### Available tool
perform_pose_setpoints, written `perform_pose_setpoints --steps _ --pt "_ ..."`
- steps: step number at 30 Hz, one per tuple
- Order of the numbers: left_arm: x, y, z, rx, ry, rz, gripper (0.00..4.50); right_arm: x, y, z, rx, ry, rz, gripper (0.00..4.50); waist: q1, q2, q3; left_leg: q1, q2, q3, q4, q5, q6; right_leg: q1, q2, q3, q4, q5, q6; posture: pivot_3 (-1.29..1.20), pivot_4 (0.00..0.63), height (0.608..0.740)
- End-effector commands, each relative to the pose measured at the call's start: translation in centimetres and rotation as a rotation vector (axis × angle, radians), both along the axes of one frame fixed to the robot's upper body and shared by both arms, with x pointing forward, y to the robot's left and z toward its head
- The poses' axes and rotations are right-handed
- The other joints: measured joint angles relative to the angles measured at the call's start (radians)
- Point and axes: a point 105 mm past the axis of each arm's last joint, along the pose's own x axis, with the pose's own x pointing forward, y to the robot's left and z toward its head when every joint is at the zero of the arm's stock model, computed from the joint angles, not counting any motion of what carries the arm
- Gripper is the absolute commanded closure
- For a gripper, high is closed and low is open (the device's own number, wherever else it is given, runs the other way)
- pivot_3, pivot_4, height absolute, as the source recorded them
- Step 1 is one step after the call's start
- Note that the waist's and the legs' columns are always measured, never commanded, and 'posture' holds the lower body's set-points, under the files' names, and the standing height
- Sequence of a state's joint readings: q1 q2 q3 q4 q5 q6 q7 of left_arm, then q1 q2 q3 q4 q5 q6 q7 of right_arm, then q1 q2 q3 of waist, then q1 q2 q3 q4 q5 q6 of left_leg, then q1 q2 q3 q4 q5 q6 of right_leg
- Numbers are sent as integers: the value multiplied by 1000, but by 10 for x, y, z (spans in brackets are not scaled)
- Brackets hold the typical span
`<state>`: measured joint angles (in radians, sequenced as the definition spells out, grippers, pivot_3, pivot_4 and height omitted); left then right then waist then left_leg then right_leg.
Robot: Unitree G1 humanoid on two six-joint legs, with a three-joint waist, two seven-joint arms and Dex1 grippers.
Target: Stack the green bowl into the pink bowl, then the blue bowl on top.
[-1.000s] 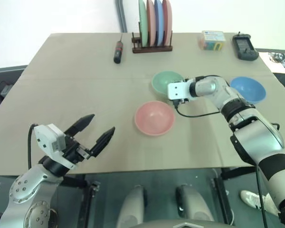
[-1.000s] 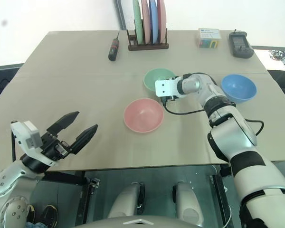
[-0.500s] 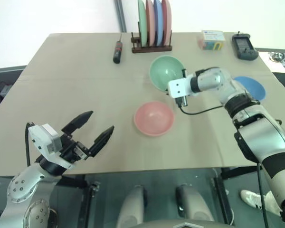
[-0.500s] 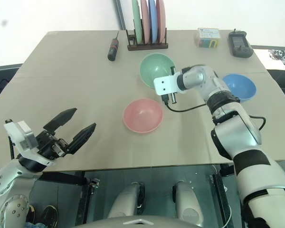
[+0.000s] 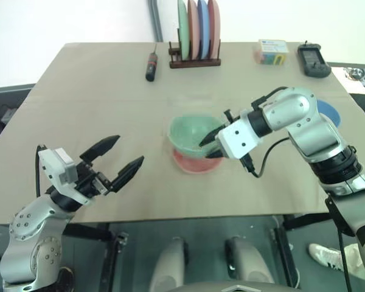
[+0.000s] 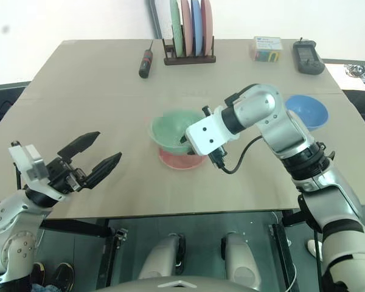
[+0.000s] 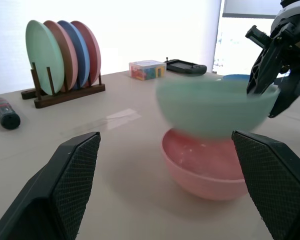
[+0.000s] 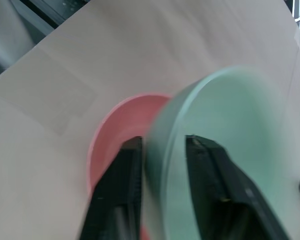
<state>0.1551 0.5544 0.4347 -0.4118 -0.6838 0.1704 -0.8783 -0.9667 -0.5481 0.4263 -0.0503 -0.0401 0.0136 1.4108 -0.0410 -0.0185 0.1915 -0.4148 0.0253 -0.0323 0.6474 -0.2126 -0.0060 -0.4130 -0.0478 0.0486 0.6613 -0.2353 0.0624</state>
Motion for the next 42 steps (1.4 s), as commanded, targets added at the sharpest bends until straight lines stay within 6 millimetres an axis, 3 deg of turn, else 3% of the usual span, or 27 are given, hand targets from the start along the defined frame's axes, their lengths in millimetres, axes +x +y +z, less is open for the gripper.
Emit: perform_pose_setpoints --steps 1,5,8,12,20,27,40,42 --pt "3 -5 5 17 -28 -29 0 2 4 18 83 -52 -47 1474 1 0 0 0 0 0 0 0 0 0 0 0 0 0 0 0 150 740" --pt "8 -14 10 8 -48 -73 0 25 -14 28 176 -47 -248 1474 6 0 0 -1 0 0 0 0 0 0 0 0 0 0 0 0 150 740" --pt "10 -25 15 2 -62 -134 0 50 -50 29 223 -37 -486 1474 13 -1 0 -2 -1 -1 1 0 0 0 -1 0 -1 0 0 0 150 740" --pt "18 -40 22 -8 -84 -212 0 69 -101 19 297 37 -788 1474 23 -1 0 -2 -1 0 0 0 0 0 -1 0 -1 0 0 0 150 740" --pt "34 -69 31 -16 -121 -357 0 80 -181 3 404 25 -1194 1474 25 -1 0 -2 -1 1 0 0 0 0 0 1 -2 2 4 0 150 740" --pt "43 -83 36 -17 -146 -421 0 92 -224 -6 438 -42 -1405 1474 19 -1 0 -2 -1 1 0 0 0 0 0 2 -2 2 4 0 150 740" --pt "42 -83 36 -16 -151 -420 0 120 -270 -69 361 28 -1593 1474 6 -1 0 -2 -1 2 0 0 0 0 0 3 -2 2 4 0 150 740" --pt "42 -81 36 -12 -151 -411 0 124 -270 -70 353 13 -1582 2013 1 -1 0 -2 -1 2 0 0 0 0 0 3 -2 2 4 0 150 740"
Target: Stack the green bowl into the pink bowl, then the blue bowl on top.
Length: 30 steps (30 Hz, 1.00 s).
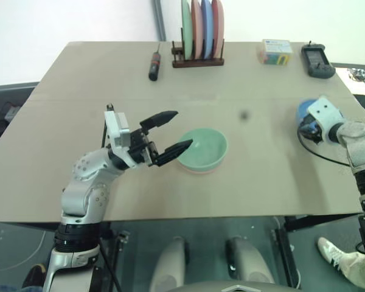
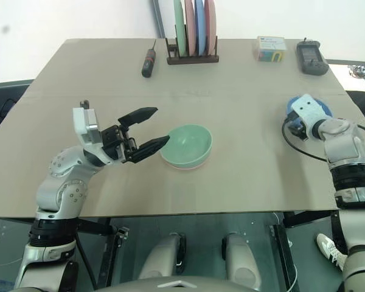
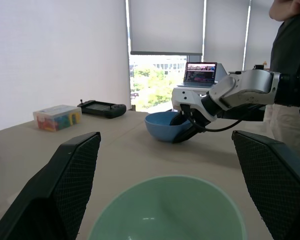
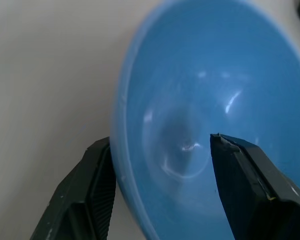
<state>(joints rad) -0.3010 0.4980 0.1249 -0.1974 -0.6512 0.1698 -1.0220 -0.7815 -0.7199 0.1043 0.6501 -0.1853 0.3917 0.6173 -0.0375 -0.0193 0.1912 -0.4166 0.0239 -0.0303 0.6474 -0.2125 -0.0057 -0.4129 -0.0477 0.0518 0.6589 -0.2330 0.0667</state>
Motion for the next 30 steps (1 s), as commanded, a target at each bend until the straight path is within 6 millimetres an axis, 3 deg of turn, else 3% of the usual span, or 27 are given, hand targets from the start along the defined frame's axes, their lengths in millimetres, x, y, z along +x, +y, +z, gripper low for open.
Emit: perform_pose_setpoints --steps 1,5,6,10,15,20,26,30 --pt "-5 3 7 5 -43 14 0 10 -3 11 -43 -51 15 2293 -4 0 0 0 0 0 0 0 0 0 0 0 0 0 0 0 150 740" --pt "-7 8 5 17 -42 40 0 15 2 16 -46 -65 52 4174 -7 0 0 0 0 0 -1 0 0 0 0 0 0 0 0 0 150 740" --pt "-7 10 5 17 -40 47 0 16 5 17 -49 -70 66 4475 -8 0 0 0 0 0 -1 0 0 0 0 0 0 0 0 0 150 740" --pt "-9 14 3 13 -36 70 0 18 22 27 -59 -92 155 4475 -5 0 0 1 0 0 -1 0 0 0 0 1 0 0 0 0 150 740" --pt "-11 22 0 20 -23 109 0 2 91 66 -43 -128 455 4475 -9 3 2 0 0 0 -1 0 0 -1 0 1 0 0 0 0 150 740" --pt "-12 43 -12 51 16 173 0 -46 181 110 -124 -201 828 4475 -2 4 2 0 1 -1 -2 0 0 -2 1 -1 2 0 0 0 150 740" --pt "-11 70 -33 129 73 241 0 -95 240 117 -161 -213 1098 4475 -1 4 2 0 1 -1 -1 0 0 -2 1 -2 1 0 0 0 150 740" --pt "-13 88 -43 194 110 267 0 -118 261 116 -178 -212 1219 4475 0 4 2 0 2 -2 -1 0 0 -2 1 -2 1 0 0 0 150 740"
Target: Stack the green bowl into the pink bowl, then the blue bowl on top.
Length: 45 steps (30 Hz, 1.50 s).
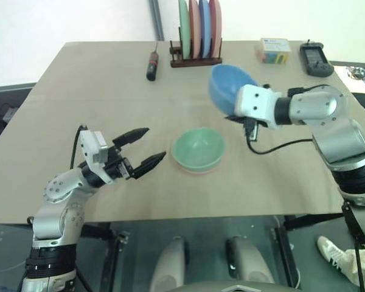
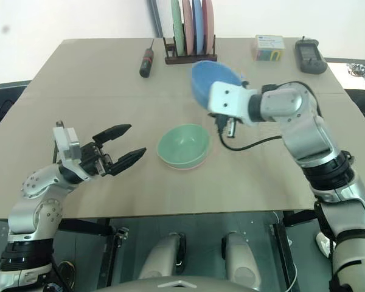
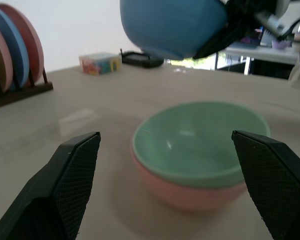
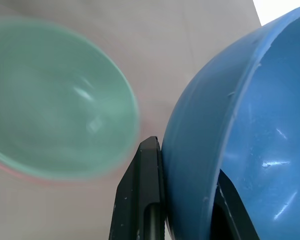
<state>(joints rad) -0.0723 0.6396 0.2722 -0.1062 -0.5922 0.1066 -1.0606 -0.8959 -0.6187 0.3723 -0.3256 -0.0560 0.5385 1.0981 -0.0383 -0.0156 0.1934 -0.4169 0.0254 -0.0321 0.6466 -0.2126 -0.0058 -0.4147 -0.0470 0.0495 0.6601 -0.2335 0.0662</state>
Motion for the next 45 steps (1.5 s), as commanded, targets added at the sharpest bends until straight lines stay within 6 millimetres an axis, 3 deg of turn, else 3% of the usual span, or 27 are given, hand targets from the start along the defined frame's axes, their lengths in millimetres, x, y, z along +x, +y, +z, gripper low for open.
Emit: perform_pose_setpoints --steps 1,5,15,19,27,36,40,45 --pt "-3 17 4 56 -26 19 0 -20 14 14 -7 -52 94 4475 1 0 0 0 0 0 0 0 0 0 0 0 0 0 0 0 150 740" --pt "-4 28 -1 85 2 22 0 -30 24 14 -12 -56 145 4475 0 0 0 0 0 0 0 0 0 0 -1 0 0 -2 -4 0 150 740" --pt "-2 30 -6 112 36 -2 0 -31 19 20 0 -49 105 701 -1 0 0 0 0 0 0 0 0 0 -1 -1 0 -2 -4 0 150 740" --pt "-3 24 -3 111 31 -6 0 -24 1 22 42 9 19 701 -1 0 0 0 0 0 0 0 0 0 -1 -1 0 -2 -4 0 150 740" --pt "-3 24 -1 114 99 104 0 -14 -68 24 397 256 -205 701 5 -1 0 -1 0 0 0 0 0 1 -2 -2 -1 -2 -3 0 150 740" --pt "-18 40 -10 138 133 238 0 -37 -146 -18 560 327 -295 701 3 -1 -1 0 0 1 -2 0 0 1 -2 0 -2 -1 0 0 150 740" --pt "-22 44 -10 149 120 277 0 -30 -176 -35 631 304 -344 701 0 -2 -1 2 0 3 -1 0 0 1 -1 1 -2 -4 0 0 150 740" --pt "-27 45 -10 153 109 296 0 -36 -180 -53 672 355 -260 701 -1 -2 -1 2 1 3 0 0 0 2 -1 2 -2 -4 0 0 150 740"
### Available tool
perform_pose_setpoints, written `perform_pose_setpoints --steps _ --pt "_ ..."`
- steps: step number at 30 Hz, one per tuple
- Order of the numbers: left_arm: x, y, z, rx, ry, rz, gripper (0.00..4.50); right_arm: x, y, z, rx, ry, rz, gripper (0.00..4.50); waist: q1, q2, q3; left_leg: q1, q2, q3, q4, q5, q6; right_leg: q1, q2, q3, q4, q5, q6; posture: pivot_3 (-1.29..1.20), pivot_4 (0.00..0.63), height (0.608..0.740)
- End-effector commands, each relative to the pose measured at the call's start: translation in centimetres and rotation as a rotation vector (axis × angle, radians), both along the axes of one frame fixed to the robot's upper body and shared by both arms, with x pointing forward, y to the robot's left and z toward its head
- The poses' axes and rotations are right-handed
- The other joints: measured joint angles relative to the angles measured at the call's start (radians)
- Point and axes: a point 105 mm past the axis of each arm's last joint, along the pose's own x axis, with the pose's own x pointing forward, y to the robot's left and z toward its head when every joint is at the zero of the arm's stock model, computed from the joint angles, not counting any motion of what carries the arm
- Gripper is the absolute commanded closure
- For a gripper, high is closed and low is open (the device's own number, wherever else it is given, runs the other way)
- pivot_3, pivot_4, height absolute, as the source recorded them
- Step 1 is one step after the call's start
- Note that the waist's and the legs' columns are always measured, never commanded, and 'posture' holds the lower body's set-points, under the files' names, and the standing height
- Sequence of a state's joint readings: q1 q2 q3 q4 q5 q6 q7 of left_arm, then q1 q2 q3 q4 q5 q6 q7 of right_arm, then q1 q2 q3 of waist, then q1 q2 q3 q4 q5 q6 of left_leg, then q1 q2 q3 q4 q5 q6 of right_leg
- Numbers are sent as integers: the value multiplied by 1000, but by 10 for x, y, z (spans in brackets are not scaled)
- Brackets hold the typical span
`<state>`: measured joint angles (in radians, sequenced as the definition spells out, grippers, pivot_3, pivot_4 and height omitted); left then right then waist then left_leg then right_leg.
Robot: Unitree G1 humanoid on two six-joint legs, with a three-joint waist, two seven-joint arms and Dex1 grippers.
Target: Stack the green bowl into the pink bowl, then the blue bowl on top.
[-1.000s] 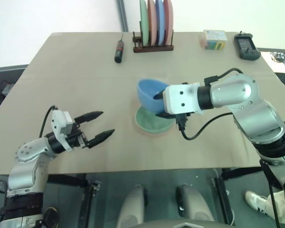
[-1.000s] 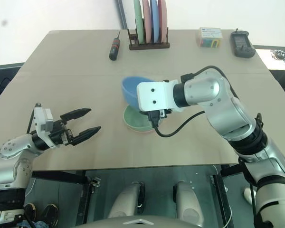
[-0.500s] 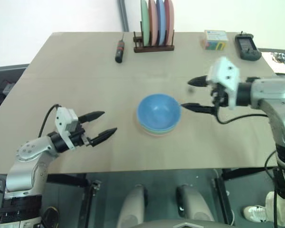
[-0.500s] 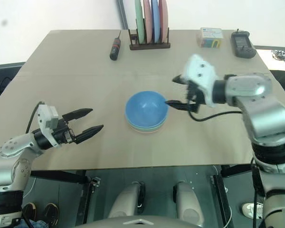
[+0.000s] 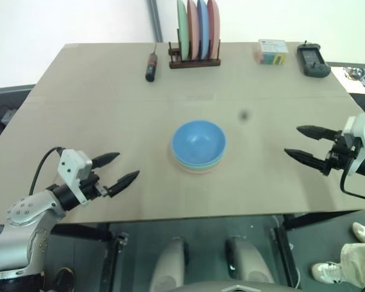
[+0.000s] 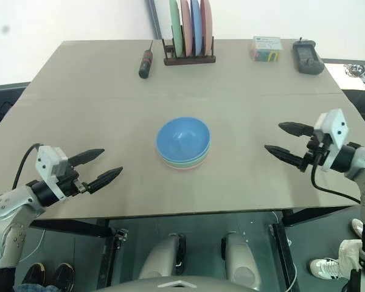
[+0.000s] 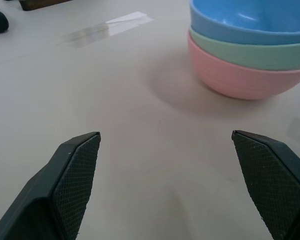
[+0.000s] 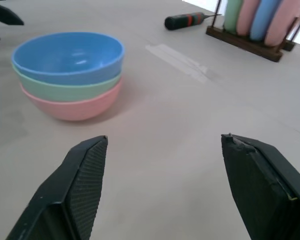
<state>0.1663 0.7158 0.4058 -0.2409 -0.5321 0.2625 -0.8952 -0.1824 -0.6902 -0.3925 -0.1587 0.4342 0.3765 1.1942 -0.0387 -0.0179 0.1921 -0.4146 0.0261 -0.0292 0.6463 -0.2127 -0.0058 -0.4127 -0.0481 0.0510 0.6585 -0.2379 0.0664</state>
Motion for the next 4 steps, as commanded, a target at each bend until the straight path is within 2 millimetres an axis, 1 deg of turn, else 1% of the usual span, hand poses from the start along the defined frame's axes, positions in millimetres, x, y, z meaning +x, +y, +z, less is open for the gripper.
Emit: perform_pose_setpoints --steps 1,4 --pt "-5 0 15 39 -77 4 0 -7 1 3 35 -46 72 701 0 0 0 0 0 0 0 0 0 0 0 0 0 0 0 0 150 740" --pt "-8 1 15 66 -105 1 0 -4 0 0 40 -41 76 701 0 0 0 0 0 1 0 0 0 0 0 1 0 1 -1 0 150 740"
